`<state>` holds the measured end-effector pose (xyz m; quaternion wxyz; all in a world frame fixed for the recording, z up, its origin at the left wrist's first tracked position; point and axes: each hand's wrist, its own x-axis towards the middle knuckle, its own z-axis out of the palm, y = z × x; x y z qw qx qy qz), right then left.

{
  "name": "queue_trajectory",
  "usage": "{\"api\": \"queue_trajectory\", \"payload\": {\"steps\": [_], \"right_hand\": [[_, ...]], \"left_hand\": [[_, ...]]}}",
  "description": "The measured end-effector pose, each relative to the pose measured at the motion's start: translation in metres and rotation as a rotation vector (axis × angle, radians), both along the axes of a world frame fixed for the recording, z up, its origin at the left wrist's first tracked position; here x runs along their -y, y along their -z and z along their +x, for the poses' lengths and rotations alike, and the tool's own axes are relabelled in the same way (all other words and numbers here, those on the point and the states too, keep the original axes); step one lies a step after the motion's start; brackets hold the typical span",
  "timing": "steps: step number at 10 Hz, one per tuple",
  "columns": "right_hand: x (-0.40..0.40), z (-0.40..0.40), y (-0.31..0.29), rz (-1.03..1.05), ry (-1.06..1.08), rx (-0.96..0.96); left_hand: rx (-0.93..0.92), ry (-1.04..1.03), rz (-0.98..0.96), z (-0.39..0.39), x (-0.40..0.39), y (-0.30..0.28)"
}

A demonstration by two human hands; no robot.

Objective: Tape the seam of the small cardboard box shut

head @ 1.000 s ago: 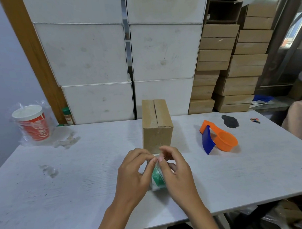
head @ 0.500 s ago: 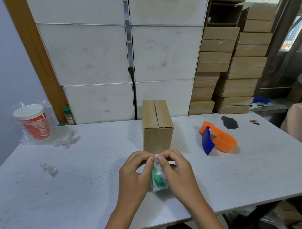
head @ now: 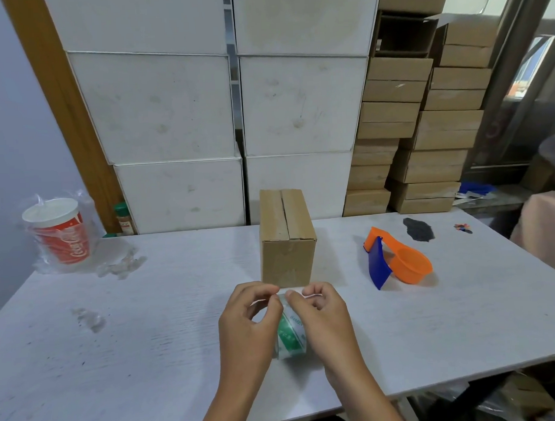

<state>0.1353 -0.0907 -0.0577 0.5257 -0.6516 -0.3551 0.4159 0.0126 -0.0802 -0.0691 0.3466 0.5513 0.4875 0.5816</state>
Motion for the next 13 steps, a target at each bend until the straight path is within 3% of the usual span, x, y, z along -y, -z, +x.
{"api": "queue_trajectory", "payload": {"steps": [2, 4, 7, 9, 10, 12, 13], "right_hand": [[0.006, -0.008, 0.0, -0.066, -0.069, -0.033], [0.008, -0.01, -0.007, 0.012, -0.111, 0.022], [0.008, -0.008, -0.011, 0.155, -0.155, 0.591], [0.01, -0.016, 0.002, 0.15, -0.353, 1.088], [0.011, -0.022, 0.003, 0.127, -0.42, 1.222], [0.006, -0.025, -0.021, 0.017, -0.537, 1.275], [0.007, -0.022, -0.039, 0.033, -0.488, 1.246]], "left_hand": [[0.005, 0.002, 0.014, 0.003, 0.006, 0.002], [0.019, 0.031, 0.021, 0.003, 0.009, 0.0], [0.077, 0.065, -0.032, -0.006, 0.013, 0.004], [-0.091, 0.112, -0.225, -0.026, 0.014, 0.026], [-0.237, 0.099, -0.262, -0.035, 0.01, 0.027], [-0.461, 0.093, -0.253, -0.045, 0.001, 0.01], [-0.459, 0.048, -0.208, -0.057, -0.006, -0.011]]}}
